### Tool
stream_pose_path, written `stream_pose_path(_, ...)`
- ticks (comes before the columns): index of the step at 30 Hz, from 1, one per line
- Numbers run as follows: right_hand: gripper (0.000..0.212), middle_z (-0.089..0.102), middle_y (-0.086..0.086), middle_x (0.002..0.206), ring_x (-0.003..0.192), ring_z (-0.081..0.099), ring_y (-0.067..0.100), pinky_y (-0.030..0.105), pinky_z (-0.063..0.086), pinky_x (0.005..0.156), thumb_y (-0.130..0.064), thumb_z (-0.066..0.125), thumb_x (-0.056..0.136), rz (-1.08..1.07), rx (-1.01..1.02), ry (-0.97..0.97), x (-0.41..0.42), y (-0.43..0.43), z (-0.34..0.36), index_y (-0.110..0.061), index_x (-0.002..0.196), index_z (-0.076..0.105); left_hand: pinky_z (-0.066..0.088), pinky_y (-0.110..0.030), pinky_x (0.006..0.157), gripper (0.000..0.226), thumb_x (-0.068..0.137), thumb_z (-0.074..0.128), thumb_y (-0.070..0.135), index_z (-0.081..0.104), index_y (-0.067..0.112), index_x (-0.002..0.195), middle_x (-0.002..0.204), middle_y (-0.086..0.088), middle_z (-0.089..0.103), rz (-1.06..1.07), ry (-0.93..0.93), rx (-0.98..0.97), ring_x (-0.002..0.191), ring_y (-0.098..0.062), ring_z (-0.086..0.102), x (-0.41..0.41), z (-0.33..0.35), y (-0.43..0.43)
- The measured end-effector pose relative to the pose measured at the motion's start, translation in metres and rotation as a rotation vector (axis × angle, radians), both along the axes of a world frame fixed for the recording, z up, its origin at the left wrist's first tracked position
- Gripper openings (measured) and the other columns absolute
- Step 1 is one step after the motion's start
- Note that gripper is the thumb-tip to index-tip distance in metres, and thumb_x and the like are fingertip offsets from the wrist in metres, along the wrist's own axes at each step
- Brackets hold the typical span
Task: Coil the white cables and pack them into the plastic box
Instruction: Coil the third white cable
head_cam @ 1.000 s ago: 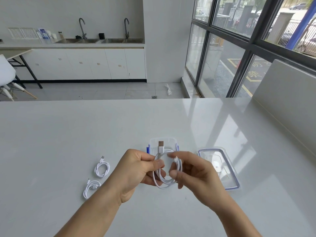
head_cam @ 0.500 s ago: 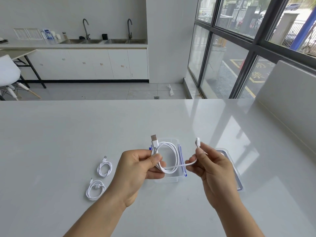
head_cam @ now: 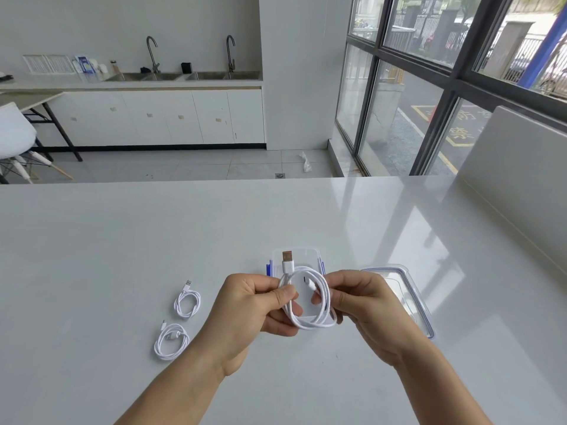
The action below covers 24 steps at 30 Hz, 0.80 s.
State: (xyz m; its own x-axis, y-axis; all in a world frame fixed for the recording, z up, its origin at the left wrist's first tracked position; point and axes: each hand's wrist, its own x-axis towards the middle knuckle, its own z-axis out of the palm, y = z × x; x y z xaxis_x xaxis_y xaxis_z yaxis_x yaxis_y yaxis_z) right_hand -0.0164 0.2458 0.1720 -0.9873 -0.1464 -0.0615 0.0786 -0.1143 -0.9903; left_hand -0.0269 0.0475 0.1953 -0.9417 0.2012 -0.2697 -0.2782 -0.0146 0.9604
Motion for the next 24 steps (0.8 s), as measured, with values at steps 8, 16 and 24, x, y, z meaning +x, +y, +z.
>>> stream_pose_path(8, 0.02, 0.071, 0.015, 0.09, 0.08, 0.063, 0.025, 0.035, 0.051, 0.073, -0.022, 0.061, 0.095, -0.015, -0.209, -0.026, 0.005, -0.015, -0.006, -0.017, 0.112, 0.069, 0.059, -0.034, 0.056, 0.014, 0.09, 0.068, 0.006, 0.08, 0.003, 0.082, 0.077, -0.025, 0.073, -0.002, -0.038, -0.123, 0.055, -0.028, 0.067, 0.0, -0.004, 0.001)
stream_pose_path(16, 0.021, 0.072, -0.012, 0.097, 0.089, 0.069, 0.01, 0.025, 0.053, 0.071, -0.012, 0.074, 0.087, -0.245, 0.445, 0.419, 0.005, -0.03, -0.016, -0.032, 0.096, 0.075, 0.061, -0.037, 0.058, 0.016, 0.089, 0.069, 0.006, 0.075, -0.003, 0.077, 0.07, -0.022, 0.073, 0.002, -0.024, -0.166, 0.059, -0.034, 0.069, 0.001, -0.005, 0.001)
stream_pose_path(24, 0.008, 0.076, 0.023, 0.089, 0.079, 0.074, 0.035, 0.038, 0.062, 0.072, -0.008, 0.057, 0.098, -0.538, -0.273, 0.109, 0.01, -0.029, 0.001, -0.004, 0.096, 0.064, 0.062, -0.039, 0.064, 0.02, 0.092, 0.065, 0.006, 0.073, -0.007, 0.079, 0.073, -0.02, 0.074, 0.003, 0.028, -0.157, 0.061, -0.03, 0.07, 0.004, -0.007, -0.001)
